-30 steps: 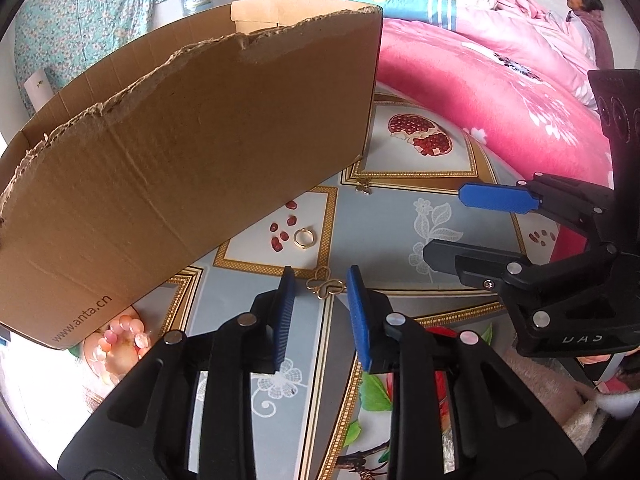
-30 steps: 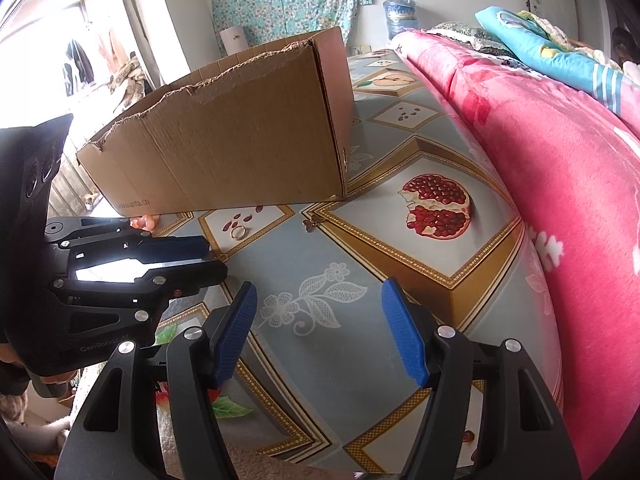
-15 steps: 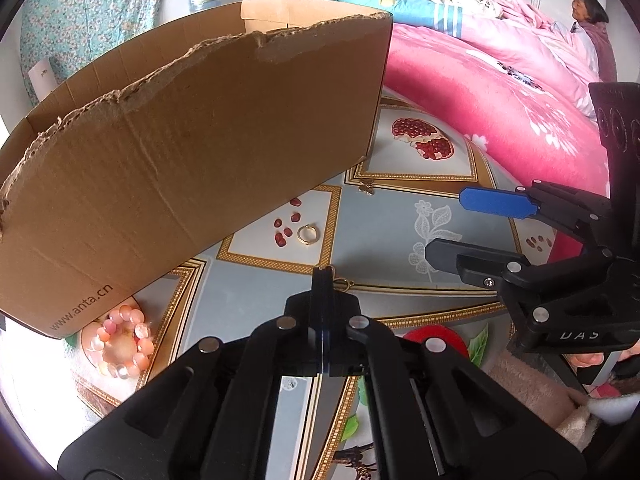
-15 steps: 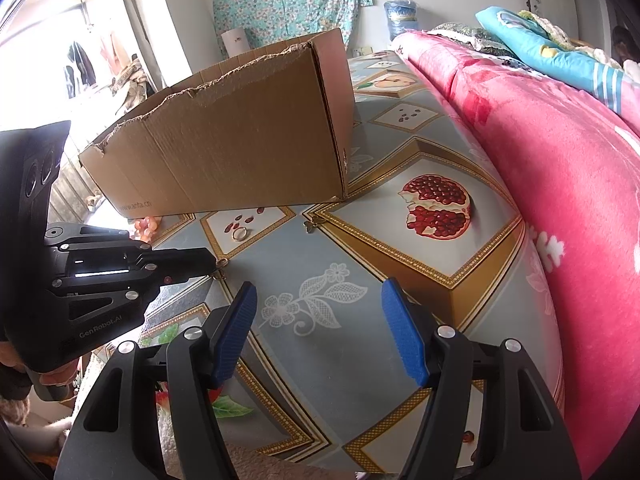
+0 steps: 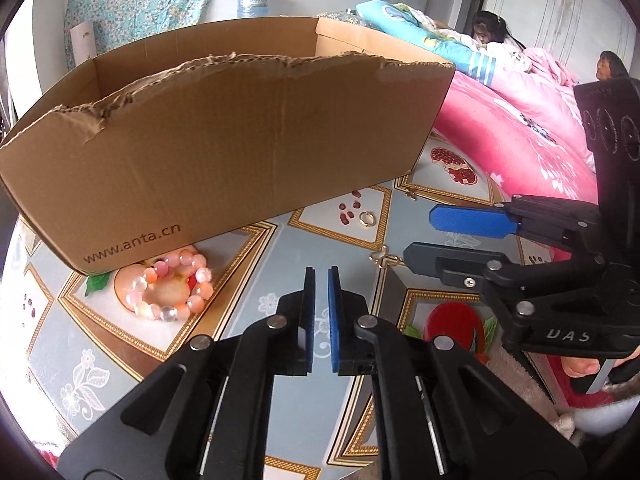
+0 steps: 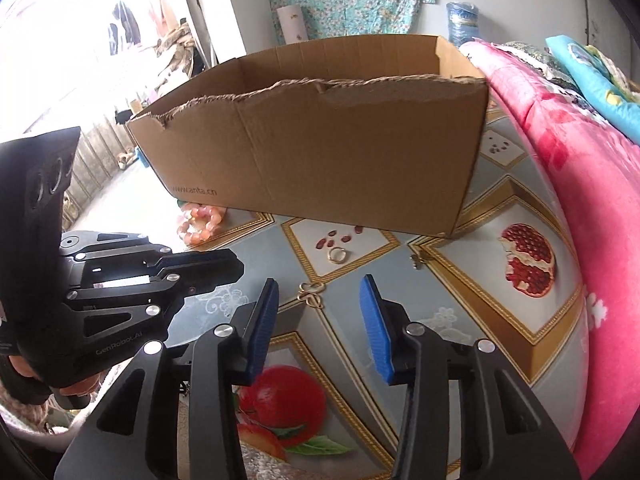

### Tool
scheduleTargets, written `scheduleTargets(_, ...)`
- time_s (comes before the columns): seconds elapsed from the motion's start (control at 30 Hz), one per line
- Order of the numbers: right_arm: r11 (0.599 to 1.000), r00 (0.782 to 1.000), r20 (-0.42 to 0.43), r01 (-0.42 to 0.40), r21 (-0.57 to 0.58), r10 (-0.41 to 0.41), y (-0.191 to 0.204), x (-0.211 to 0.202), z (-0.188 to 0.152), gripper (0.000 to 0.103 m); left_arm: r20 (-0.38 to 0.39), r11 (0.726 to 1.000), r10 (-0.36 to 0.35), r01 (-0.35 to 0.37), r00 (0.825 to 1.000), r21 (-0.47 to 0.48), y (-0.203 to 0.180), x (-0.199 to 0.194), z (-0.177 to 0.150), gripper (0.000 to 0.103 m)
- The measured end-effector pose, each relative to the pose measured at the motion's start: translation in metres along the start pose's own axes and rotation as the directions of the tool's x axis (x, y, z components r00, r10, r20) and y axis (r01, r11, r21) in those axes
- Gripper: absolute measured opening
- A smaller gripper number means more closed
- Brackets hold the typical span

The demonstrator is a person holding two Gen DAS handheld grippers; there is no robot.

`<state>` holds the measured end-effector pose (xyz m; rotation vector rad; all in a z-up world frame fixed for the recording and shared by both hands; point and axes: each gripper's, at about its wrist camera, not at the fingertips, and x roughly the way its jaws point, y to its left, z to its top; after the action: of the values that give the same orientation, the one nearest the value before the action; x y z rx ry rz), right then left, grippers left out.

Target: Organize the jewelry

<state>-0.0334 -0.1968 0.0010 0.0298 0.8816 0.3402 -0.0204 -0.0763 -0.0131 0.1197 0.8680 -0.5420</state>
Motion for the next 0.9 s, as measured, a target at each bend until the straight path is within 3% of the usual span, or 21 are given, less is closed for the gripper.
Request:
scheduleTargets(0.27, 0.991, 0.99, -0.097, 0.096, -0.094, -0.105, 0.027, 0.027, 0.006, 0.022, 0.056, 0.999, -0.032, 0.032, 0.998, -0.002, 0.009, -0.012, -0.009, 0.012)
scheduleTargets(0.4, 0.991, 0.984, -0.141, 0.096, -0.098, -0.109, 0.028, 0.023, 0.013, 0.013, 0.075, 0.998, -0.064, 0.065, 0.995, -0.008, 0.012, -0.015, -0.011, 0.012)
scheduleTargets(0.73, 0.99, 0.971, -0.208, 0.103, -0.096, -0.121, 0.025, 0.011, 0.027, 0.011, 0.102, 0.994, -0.104, 0.106, 0.989, -0.017, 0.017, -0.018, -0.017, 0.012)
scheduleTargets(0.8, 0.99, 0.97, -0.212, 0.096, -0.099, -0.115, 0.02, 0.009, 0.026, 0.003, 0.103, 0.994, -0.107, 0.11, 0.989, -0.02, 0.018, -0.018, -0.018, 0.012)
scheduleTargets(0.9, 0.99, 0.968, -0.219, 0.101, -0.1, -0.121, 0.017, 0.005, 0.026, 0.003, 0.106, 0.993, -0.111, 0.114, 0.988, -0.02, 0.019, -0.019, -0.018, 0.012)
